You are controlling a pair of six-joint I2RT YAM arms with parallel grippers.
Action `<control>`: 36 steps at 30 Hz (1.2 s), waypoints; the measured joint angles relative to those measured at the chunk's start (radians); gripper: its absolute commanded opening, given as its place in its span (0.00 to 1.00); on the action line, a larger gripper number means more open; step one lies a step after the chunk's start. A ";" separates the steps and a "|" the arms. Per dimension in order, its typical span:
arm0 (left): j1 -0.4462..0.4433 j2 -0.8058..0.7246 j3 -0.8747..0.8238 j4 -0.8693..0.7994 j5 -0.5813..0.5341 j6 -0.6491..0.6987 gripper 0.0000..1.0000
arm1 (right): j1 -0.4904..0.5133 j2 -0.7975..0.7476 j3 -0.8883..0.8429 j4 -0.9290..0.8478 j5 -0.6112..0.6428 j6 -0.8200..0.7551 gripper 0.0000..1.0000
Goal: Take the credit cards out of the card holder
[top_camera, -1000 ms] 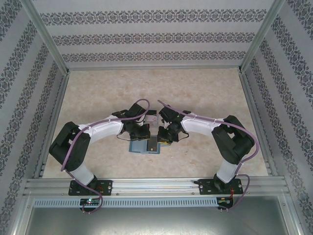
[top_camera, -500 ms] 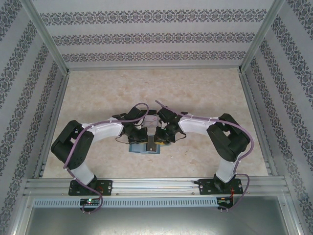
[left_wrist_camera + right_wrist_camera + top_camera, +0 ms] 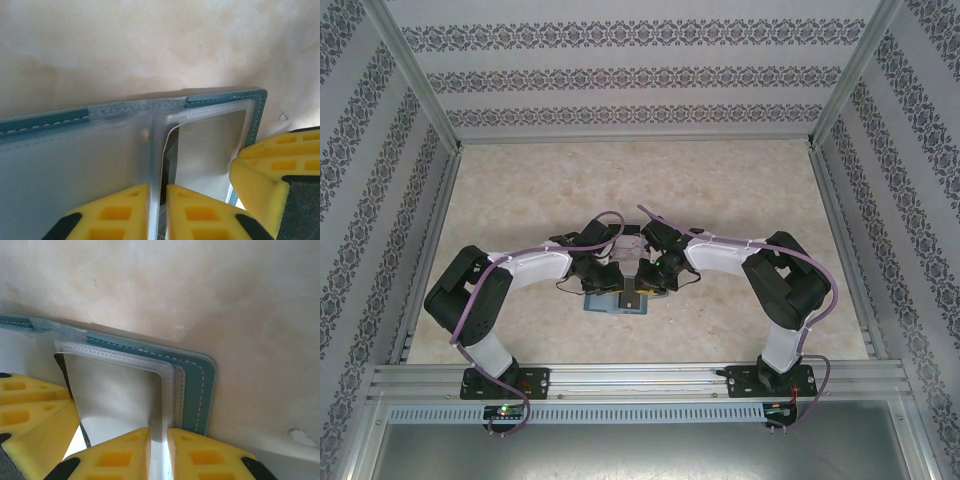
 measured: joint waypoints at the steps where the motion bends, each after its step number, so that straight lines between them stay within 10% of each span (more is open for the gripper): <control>1: 0.000 0.000 0.000 0.000 0.000 0.003 0.19 | 0.000 0.000 0.000 0.000 0.000 0.000 0.19; 36: 0.000 0.029 0.047 -0.083 -0.042 0.079 0.15 | 0.009 -0.035 0.014 -0.116 0.109 -0.026 0.20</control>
